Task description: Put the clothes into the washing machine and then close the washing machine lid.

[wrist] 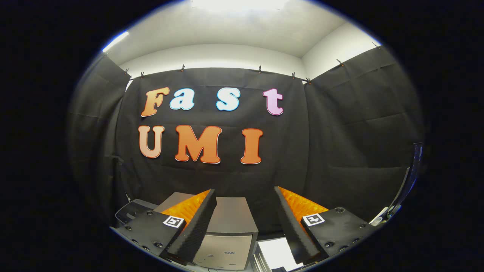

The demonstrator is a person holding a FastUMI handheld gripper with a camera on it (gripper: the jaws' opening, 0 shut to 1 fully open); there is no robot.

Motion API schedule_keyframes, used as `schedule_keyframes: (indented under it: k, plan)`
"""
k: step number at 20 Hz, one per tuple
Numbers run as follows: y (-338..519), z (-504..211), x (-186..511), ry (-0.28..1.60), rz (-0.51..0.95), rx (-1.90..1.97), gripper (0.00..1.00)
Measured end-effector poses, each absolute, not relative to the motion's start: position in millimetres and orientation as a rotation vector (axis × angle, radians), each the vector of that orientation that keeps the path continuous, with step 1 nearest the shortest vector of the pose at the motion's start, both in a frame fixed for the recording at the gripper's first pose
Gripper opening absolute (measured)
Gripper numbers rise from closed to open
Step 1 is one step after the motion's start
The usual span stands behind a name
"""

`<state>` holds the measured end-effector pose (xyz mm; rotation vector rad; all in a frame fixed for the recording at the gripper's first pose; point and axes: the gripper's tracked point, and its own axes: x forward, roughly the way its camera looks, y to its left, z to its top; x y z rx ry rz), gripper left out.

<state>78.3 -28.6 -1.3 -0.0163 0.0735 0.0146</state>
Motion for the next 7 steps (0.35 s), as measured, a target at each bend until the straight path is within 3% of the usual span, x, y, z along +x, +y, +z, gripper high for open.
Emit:
schedule_keyframes:
  k: [7]
  plan:
    - [-25.0, -2.4, 79.5, 0.085, 0.011, -0.006, 0.98]
